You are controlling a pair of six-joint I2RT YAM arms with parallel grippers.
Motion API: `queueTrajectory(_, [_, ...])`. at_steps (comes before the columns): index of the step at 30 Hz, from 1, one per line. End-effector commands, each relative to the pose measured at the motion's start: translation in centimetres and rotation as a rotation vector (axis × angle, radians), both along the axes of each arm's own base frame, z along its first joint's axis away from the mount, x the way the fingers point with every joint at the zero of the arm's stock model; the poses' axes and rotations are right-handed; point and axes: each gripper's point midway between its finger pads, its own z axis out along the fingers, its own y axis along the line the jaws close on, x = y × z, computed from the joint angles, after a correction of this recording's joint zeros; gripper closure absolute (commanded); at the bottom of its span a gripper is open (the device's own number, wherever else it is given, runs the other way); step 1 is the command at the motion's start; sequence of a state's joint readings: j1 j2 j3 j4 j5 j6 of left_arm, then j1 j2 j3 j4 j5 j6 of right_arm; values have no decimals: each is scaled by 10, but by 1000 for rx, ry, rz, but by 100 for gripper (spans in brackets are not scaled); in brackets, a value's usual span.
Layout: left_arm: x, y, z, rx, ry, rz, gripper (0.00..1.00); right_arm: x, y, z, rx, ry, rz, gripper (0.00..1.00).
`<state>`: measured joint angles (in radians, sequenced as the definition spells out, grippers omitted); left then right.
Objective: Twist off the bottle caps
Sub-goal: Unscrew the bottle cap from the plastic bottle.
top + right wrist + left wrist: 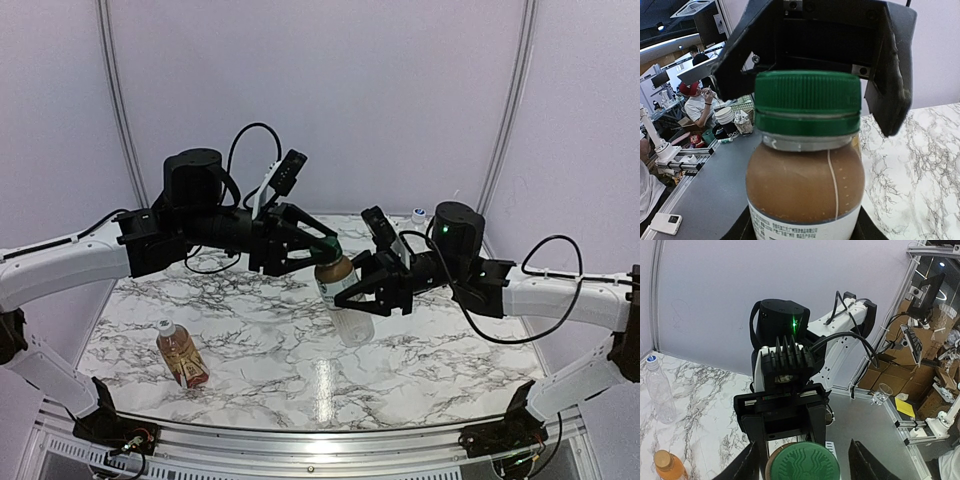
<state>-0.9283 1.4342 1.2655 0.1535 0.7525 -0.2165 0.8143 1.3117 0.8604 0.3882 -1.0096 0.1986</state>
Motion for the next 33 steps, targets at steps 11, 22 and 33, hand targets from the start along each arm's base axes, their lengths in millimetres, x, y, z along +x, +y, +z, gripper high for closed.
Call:
queueTrajectory(11, [4, -4, -5, -3, -2, 4, 81, 10, 1, 4, 10, 1, -33, 79])
queueTrajectory(22, [45, 0, -5, 14, 139, 279, 100, 62, -4, -5, -108, -76, -354, 82])
queueTrajectory(33, [85, 8, -13, 7, 413, 685, 100, 103, -15, -12, -191, -149, -594, 83])
